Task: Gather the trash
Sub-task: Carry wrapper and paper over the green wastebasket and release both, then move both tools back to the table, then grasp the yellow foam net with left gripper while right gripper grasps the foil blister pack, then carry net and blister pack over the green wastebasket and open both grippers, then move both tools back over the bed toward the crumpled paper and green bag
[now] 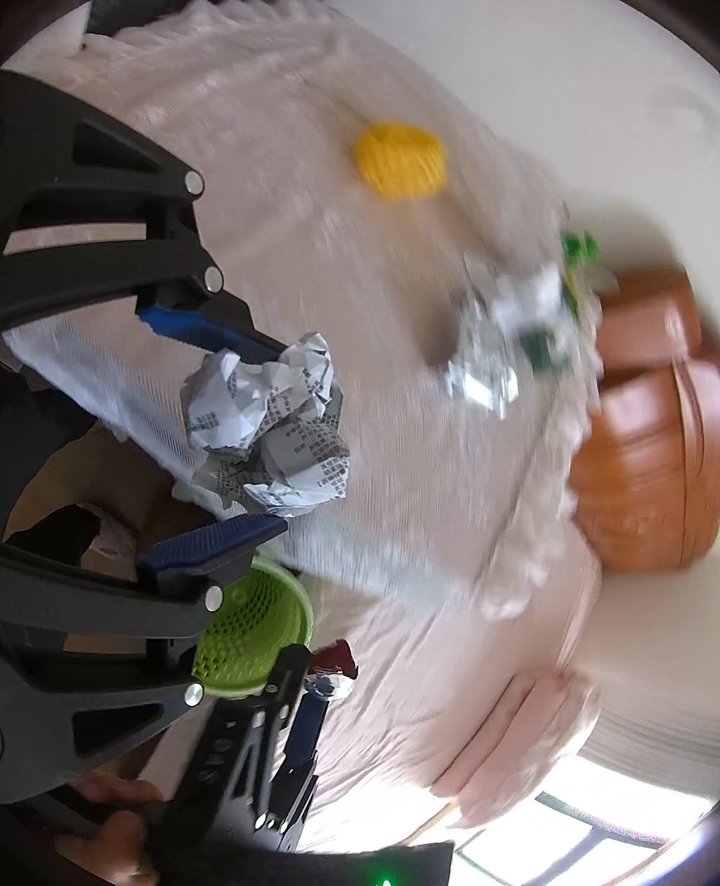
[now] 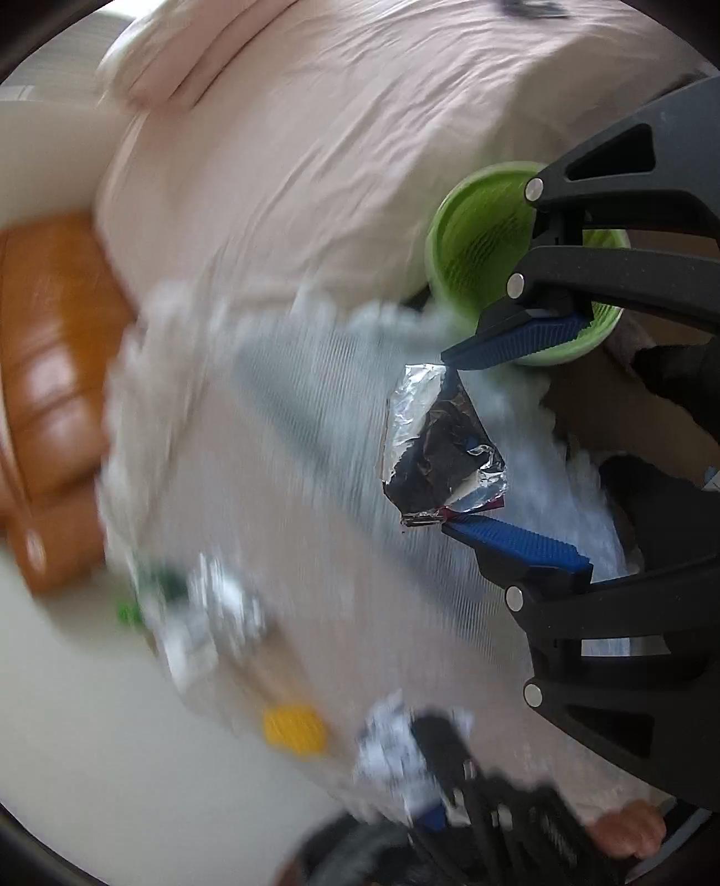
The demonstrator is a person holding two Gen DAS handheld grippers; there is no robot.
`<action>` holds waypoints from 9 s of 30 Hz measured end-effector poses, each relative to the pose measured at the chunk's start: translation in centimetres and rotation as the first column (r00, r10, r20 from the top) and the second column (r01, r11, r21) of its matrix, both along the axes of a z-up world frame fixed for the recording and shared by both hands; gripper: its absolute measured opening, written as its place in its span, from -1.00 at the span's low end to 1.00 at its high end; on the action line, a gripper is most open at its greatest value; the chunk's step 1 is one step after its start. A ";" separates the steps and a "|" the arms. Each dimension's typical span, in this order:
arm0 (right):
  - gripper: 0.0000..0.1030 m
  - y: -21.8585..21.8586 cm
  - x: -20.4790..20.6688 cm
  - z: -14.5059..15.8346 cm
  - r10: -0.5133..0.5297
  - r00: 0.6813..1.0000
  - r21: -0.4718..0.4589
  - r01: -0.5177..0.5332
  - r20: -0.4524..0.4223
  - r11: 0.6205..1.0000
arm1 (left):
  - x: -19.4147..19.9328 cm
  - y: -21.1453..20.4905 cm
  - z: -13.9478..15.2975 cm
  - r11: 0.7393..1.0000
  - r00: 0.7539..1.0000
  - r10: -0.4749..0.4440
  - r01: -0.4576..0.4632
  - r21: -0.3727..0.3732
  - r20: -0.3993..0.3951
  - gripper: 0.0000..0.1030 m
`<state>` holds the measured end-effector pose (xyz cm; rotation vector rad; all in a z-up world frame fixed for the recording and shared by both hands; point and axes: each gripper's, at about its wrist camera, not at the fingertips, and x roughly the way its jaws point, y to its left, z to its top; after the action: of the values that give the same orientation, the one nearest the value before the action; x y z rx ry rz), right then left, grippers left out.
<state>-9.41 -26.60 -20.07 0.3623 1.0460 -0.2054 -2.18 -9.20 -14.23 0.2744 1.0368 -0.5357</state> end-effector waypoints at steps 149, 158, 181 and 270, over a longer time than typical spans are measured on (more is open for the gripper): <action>0.95 10.1 23.3 2.1 0.521 0.851 -0.224 -0.520 -0.057 0.824 | 20.0 14.0 -4.6 0.901 0.900 0.434 -0.433 0.034 -0.033 -0.10; 0.95 10.8 27.7 -0.3 0.662 0.730 -0.232 -0.683 -0.170 0.693 | 17.6 14.7 -2.5 0.904 0.904 0.427 -0.426 0.031 -0.005 -0.11; 0.45 8.0 21.2 1.9 0.498 0.867 -0.075 -0.497 -0.012 0.864 | 11.4 12.8 1.5 0.944 0.944 0.328 -0.327 -0.034 0.024 -0.11; 0.95 -8.9 -3.7 2.6 -0.133 0.991 0.002 0.133 0.005 0.991 | -1.0 -7.8 3.1 0.992 0.992 -0.125 0.126 -0.010 0.014 0.85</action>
<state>-13.12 -35.45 -17.45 0.4347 1.0177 -0.3226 -3.14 -16.97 -11.13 0.3345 1.0074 -0.6521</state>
